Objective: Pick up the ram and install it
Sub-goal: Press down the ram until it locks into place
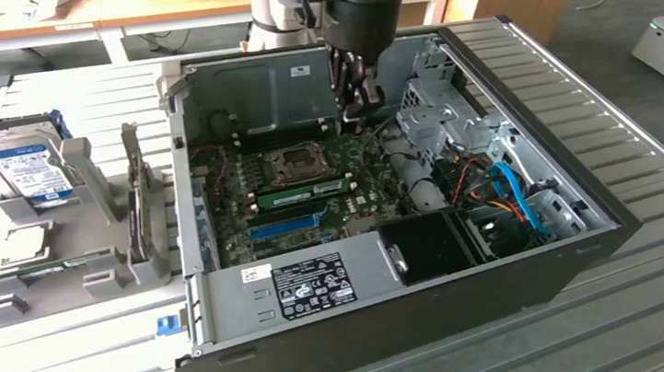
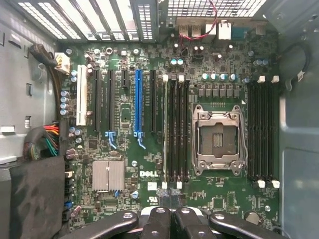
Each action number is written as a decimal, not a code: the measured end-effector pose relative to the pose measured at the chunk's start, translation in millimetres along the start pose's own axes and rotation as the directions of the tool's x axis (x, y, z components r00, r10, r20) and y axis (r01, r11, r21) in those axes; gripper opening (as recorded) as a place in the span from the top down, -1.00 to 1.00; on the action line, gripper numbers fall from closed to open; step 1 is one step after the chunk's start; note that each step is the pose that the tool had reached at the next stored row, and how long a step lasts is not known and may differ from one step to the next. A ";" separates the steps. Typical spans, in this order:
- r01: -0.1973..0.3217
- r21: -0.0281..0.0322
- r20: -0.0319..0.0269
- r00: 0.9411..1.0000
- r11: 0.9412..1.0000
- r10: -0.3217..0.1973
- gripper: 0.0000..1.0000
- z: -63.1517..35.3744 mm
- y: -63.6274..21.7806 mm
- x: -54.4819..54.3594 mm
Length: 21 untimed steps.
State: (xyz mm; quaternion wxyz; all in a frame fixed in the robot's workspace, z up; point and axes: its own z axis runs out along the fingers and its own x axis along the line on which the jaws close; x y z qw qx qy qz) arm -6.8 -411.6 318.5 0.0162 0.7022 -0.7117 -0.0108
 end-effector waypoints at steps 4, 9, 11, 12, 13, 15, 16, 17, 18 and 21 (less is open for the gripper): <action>0.000 0.000 0.000 1.000 1.000 0.000 0.80 5.5 -0.2 0.0; 0.000 0.001 0.000 1.000 1.000 0.000 0.80 12.1 -0.5 0.1; 0.000 0.001 0.000 1.000 1.000 0.000 0.80 14.5 -0.6 0.1; 0.000 0.001 0.000 1.000 1.000 0.000 0.80 15.8 -0.6 0.1; 0.000 0.001 0.000 1.000 1.000 0.000 0.80 17.1 -0.7 0.1; 0.000 0.001 0.000 1.000 1.000 0.000 0.80 19.5 -0.8 0.1; 0.000 0.001 0.000 1.000 1.000 0.000 0.80 20.7 -0.8 0.1; 0.000 0.001 0.000 1.000 1.000 0.000 0.80 21.8 -0.9 0.1; 0.000 0.001 0.000 1.000 1.000 0.000 0.80 22.9 -0.9 0.1; 0.000 0.001 0.000 1.000 1.000 0.000 0.80 26.3 -1.0 0.0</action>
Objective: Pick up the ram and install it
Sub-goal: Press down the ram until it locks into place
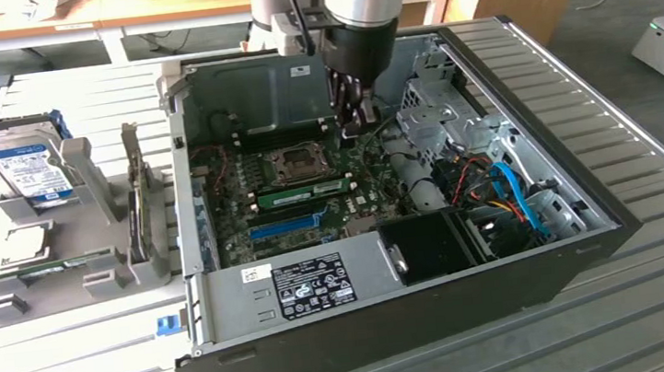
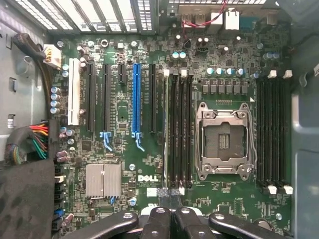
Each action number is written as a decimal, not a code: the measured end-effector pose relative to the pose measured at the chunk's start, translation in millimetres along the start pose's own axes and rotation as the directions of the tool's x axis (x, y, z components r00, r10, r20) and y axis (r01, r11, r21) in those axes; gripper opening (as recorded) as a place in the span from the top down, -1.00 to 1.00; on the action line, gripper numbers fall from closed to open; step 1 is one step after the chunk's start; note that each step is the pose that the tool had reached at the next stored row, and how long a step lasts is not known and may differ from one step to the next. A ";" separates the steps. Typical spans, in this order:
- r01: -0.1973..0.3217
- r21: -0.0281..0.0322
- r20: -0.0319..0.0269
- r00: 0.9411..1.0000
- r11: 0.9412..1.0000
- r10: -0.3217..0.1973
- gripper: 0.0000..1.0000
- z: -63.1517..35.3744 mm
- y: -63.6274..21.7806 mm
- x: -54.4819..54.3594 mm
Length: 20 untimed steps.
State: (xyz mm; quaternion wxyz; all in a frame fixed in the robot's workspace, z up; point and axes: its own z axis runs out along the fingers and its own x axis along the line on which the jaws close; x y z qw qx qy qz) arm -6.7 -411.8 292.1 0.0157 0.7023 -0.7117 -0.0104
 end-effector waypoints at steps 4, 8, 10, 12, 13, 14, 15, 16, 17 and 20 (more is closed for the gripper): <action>0.000 0.000 0.000 1.000 1.000 0.000 0.80 4.4 -0.2 0.0; 0.000 0.000 0.000 1.000 1.000 0.000 0.80 8.9 -0.3 0.0; 0.000 0.000 0.000 1.000 1.000 0.000 0.80 11.0 -0.4 0.0; 0.000 0.000 0.000 1.000 1.000 0.000 0.80 13.2 -0.5 0.0; 0.000 0.000 0.000 1.000 1.000 0.000 0.80 14.3 -0.5 0.0; 0.000 0.000 0.000 1.000 1.000 0.000 0.80 15.4 -0.5 0.0; 0.000 0.000 0.000 1.000 1.000 0.000 0.80 16.4 -0.6 0.0; 0.000 0.000 0.000 1.000 1.000 0.000 0.80 17.5 -0.6 0.0; 0.000 0.000 0.000 1.000 1.000 0.000 0.80 18.7 -0.7 0.0; 0.000 0.000 0.000 1.000 1.000 0.000 0.80 22.1 -0.8 0.0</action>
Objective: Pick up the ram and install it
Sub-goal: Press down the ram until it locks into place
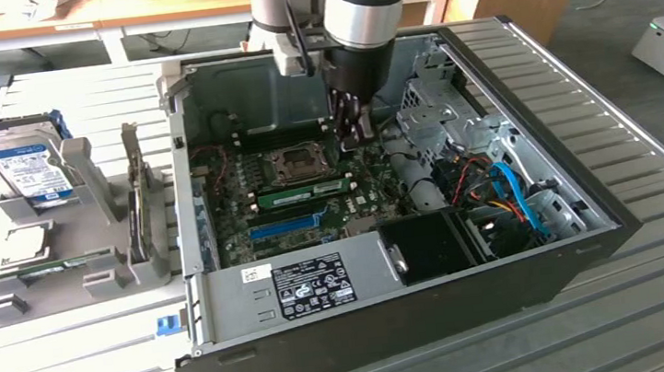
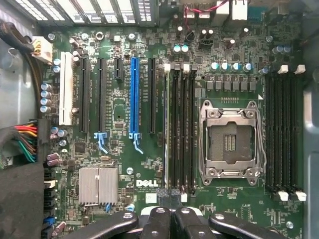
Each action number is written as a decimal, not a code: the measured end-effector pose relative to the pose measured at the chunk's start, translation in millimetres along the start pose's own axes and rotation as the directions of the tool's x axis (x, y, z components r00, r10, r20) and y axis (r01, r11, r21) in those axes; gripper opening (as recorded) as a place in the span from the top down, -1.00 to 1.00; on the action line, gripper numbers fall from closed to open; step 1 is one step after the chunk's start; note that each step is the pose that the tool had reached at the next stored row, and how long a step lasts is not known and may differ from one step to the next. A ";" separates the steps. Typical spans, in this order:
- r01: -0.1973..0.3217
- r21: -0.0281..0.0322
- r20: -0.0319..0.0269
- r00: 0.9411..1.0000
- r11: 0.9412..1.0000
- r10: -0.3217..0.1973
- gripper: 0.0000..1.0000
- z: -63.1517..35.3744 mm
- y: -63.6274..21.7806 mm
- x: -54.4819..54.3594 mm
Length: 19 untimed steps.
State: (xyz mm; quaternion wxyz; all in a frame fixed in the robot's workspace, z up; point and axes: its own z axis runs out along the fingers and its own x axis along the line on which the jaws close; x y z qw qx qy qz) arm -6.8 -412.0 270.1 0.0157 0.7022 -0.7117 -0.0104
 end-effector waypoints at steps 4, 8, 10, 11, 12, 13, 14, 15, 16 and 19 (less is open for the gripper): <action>0.000 0.000 0.000 1.000 1.000 0.000 0.80 4.5 -0.2 0.0; 0.000 0.000 0.000 1.000 1.000 0.000 0.80 9.0 -0.3 0.1; 0.000 0.000 0.000 1.000 1.000 0.000 0.80 11.3 -0.4 0.1; 0.000 0.000 0.000 1.000 1.000 0.000 0.80 12.5 -0.5 0.2; 0.000 0.000 0.000 1.000 1.000 0.000 0.80 13.6 -0.5 0.2; 0.000 0.000 0.000 1.000 1.000 0.000 0.80 14.8 -0.5 0.3; 0.000 0.000 0.000 1.000 1.000 0.000 0.80 15.9 -0.6 0.3; 0.000 0.000 0.000 1.000 1.000 0.000 0.80 17.1 -0.6 0.4; 0.000 0.000 0.000 1.000 1.000 0.000 0.80 18.2 -0.7 0.4; 0.000 0.000 0.000 1.000 1.000 0.000 0.80 21.6 -0.8 0.6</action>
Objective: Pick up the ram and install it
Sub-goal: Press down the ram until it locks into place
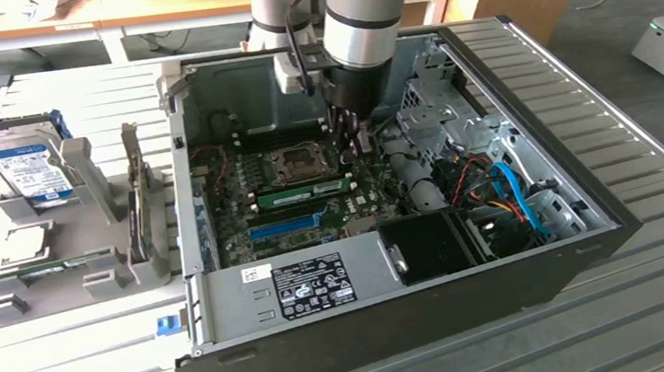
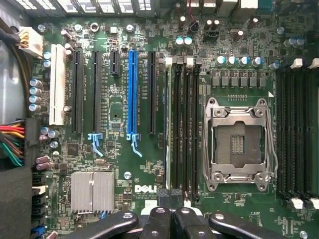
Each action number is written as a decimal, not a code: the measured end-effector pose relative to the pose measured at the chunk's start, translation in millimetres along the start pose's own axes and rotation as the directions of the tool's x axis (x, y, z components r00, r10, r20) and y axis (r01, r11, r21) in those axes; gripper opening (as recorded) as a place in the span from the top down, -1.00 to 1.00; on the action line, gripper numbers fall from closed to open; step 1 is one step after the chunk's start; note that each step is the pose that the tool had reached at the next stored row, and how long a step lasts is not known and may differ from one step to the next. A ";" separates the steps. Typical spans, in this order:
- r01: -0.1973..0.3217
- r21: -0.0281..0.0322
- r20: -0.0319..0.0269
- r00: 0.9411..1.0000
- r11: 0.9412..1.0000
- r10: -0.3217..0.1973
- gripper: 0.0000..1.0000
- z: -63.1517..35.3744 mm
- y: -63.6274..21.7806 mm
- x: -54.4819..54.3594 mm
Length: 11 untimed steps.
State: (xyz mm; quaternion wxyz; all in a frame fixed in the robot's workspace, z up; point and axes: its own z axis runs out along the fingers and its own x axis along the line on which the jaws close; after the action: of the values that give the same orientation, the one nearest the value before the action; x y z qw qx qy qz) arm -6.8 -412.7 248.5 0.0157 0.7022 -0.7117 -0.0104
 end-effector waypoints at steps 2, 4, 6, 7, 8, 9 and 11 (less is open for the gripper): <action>0.000 0.000 0.000 1.000 1.000 0.000 0.80 2.2 -0.1 0.1; 0.000 0.000 0.000 1.000 1.000 0.000 0.80 4.4 -0.2 0.2; 0.000 0.000 0.000 1.000 1.000 0.000 0.80 6.5 -0.2 0.3; 0.000 0.000 0.000 1.000 1.000 0.000 0.80 7.5 -0.3 0.4; 0.000 0.000 0.000 1.000 1.000 0.000 0.80 8.6 -0.3 0.4; 0.000 0.000 0.000 1.000 1.000 0.000 0.80 9.5 -0.3 0.5; 0.000 0.000 0.000 1.000 1.000 0.000 0.80 10.1 -0.4 0.6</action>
State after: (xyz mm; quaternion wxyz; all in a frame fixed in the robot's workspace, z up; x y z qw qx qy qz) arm -6.8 -413.4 238.4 0.0157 0.7022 -0.7117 -0.0103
